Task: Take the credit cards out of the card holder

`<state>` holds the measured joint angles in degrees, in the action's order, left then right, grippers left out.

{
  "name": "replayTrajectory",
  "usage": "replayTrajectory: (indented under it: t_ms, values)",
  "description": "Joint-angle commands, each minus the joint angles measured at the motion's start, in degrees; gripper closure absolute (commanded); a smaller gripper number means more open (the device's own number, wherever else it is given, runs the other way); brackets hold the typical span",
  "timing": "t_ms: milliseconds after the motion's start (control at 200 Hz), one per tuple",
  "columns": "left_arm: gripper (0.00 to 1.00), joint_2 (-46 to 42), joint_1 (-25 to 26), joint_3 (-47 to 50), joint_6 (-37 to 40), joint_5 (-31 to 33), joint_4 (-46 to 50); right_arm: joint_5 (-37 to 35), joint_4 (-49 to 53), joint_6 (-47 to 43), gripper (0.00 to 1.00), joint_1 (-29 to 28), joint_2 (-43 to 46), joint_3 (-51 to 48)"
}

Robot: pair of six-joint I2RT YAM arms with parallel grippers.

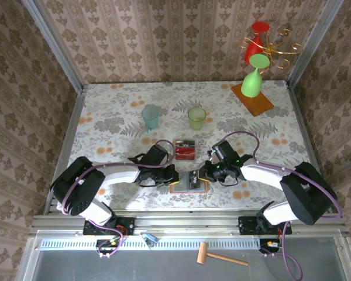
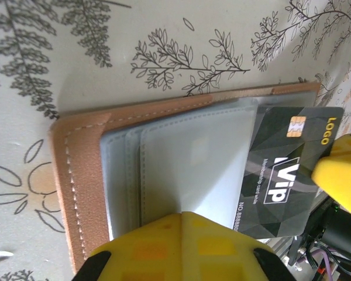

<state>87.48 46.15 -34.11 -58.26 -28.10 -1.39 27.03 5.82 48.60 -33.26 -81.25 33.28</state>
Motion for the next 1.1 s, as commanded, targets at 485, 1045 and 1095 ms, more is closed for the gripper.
replayTrajectory:
  t_ms: [485,1045,1095]
  values:
    - [0.94,-1.0,0.0,1.8,-0.4,0.2,0.5,0.8,-1.3,5.4,0.83,-1.8,3.5,-0.9]
    - [0.94,-1.3,-0.3,2.2,-0.4,0.2,0.1,0.4,-1.1,6.0,0.88,-3.1,2.4,-0.8]
    - [0.94,-1.4,-0.4,2.3,-0.4,0.2,0.0,0.1,-0.8,5.8,0.88,-3.0,2.4,-0.7]
